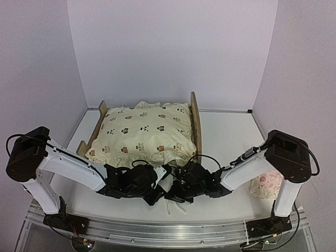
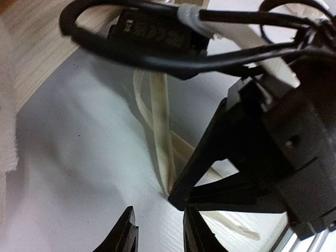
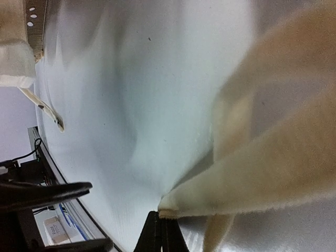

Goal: Set up the pet bed

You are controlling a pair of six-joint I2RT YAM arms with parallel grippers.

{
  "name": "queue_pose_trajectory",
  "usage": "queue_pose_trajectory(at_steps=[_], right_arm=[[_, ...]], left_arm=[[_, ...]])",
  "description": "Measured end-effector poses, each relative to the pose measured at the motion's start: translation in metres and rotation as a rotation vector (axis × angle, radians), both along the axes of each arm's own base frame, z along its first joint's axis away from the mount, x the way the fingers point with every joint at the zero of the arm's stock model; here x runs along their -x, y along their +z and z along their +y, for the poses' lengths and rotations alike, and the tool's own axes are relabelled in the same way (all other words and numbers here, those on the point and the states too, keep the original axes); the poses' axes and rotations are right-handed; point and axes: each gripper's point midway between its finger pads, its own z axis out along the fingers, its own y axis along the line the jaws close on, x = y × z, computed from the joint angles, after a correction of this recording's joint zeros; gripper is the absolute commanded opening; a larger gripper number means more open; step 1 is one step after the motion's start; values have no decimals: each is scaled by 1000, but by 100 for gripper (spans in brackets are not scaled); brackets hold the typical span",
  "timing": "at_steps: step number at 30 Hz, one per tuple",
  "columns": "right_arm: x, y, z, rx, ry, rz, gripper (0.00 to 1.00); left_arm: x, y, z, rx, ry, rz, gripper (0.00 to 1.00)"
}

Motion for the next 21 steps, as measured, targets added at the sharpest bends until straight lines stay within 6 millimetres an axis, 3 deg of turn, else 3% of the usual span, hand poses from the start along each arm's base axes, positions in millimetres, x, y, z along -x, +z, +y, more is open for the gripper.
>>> queue_pose_trajectory(at_steps=[5,12,21], right_arm=[[6,-1,-24,36,-20,-24,0],[7,-1,-76,126,-88,-100,0],[9,6,-94,199,-53,-148,30]], left_arm=[[3,-9,1,-19,-9,18,31],[5,-10,-2,-17,-19,29,31],[3,1,-20,32,-38,33,33]])
